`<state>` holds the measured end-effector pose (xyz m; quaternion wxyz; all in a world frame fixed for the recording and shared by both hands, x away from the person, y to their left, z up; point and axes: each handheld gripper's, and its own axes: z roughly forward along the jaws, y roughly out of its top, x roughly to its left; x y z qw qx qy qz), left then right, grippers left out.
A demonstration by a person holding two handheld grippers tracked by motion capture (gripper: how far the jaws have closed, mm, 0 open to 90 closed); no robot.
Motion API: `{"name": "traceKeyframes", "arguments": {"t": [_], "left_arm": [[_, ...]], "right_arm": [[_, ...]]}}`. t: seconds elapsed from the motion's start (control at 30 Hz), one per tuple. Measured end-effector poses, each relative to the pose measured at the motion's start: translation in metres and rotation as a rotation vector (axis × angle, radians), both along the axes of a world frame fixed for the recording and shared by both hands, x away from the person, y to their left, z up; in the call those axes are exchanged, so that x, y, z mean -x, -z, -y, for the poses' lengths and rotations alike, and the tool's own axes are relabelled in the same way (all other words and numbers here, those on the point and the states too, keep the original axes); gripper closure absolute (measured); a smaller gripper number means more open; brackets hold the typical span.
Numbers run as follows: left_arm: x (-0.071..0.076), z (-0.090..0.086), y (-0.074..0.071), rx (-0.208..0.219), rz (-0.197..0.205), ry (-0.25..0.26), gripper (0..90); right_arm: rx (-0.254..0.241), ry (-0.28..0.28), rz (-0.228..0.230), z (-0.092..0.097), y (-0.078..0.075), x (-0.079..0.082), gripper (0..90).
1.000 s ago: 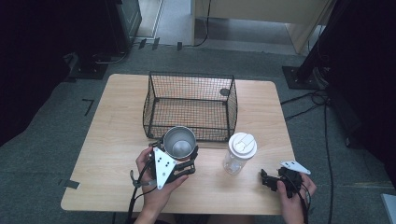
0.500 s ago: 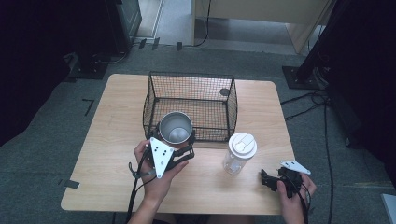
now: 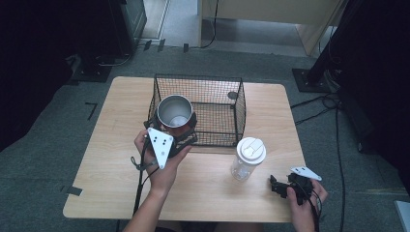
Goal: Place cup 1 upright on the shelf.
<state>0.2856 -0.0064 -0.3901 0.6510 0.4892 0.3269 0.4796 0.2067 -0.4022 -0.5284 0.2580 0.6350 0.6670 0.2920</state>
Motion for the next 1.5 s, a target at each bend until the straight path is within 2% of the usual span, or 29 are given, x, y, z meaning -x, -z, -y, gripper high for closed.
{"name": "traceKeyframes", "arguments": {"t": [0.43,0.63,0.73,0.87,0.97,1.07,1.2,1.27,1.43,1.5], "left_arm": [[-0.051,0.008,-0.004,0.037,-0.009,-0.02,8.3],[-0.075,0.014,0.002,0.011,-0.02,-0.037,8.3],[-0.086,0.015,0.007,0.029,-0.034,-0.045,8.3],[-0.102,0.015,0.014,0.0,-0.078,-0.069,8.3],[-0.111,0.016,0.017,0.0,-0.112,-0.069,8.3],[-0.118,0.018,0.019,-0.016,-0.116,-0.077,8.3],[-0.129,0.023,0.021,-0.052,-0.142,-0.081,8.3],[-0.135,0.025,0.022,-0.059,-0.178,-0.071,8.3],[-0.147,0.03,0.027,-0.09,-0.233,-0.055,8.3],[-0.151,0.031,0.03,-0.094,-0.273,-0.043,8.3]], "right_arm": [[-0.001,0.0,-0.001,0.0,0.0,0.0,0.0],[-0.001,0.0,-0.001,0.0,0.0,0.0,0.0],[0.0,0.0,-0.001,0.0,0.0,0.0,0.0],[0.0,0.0,-0.001,0.0,0.0,0.0,0.0],[-0.001,0.0,-0.001,0.0,0.0,0.0,0.0],[-0.001,0.0,-0.001,0.0,0.0,0.0,0.0],[0.0,0.0,-0.001,0.0,0.0,0.0,0.0],[-0.001,0.001,-0.001,0.0,0.0,0.0,0.0],[-0.001,0.001,-0.001,0.0,0.0,0.0,0.0],[-0.002,0.001,-0.001,0.0,0.0,0.0,0.0]]}}
